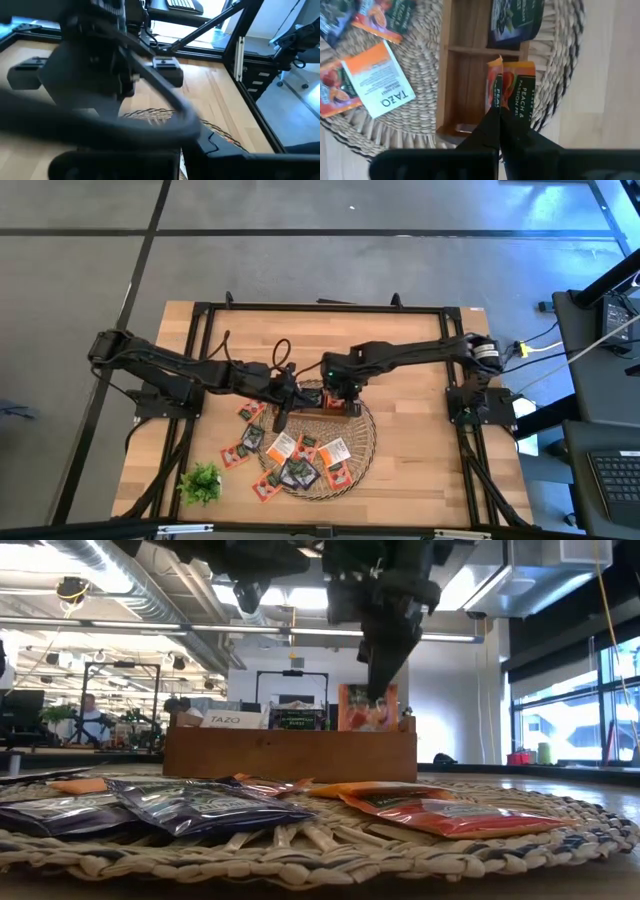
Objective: Pick & Place Tea
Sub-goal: Put the orange tea bag into the right slot of the wooden organizer
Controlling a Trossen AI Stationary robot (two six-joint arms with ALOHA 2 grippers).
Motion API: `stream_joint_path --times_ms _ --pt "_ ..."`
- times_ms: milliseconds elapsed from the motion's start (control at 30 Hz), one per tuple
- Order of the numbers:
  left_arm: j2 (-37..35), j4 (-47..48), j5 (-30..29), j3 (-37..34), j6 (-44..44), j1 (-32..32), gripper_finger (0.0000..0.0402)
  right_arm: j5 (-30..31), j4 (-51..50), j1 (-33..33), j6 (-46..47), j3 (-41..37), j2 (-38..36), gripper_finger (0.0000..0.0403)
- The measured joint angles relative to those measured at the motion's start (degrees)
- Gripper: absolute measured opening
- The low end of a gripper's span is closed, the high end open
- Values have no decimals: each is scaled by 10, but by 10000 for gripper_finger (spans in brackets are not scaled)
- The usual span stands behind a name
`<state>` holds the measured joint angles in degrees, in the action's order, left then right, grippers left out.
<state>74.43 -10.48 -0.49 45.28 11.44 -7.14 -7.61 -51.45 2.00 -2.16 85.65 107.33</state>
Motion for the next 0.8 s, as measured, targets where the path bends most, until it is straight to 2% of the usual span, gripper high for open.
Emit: stream_joint_path --times_ms 300,400,533,800 --pt "0 0 0 0 0 0 2 6 8 0 -12 0 14 6" --pt "0 0 0 0 0 0 2 35 11 0 -25 0 14 13" --pt "0 0 0 0 0 0 2 74 7 0 -25 0 14 44" --pt "1 0 0 0 0 0 2 75 -13 -2 -11 1 14 112"
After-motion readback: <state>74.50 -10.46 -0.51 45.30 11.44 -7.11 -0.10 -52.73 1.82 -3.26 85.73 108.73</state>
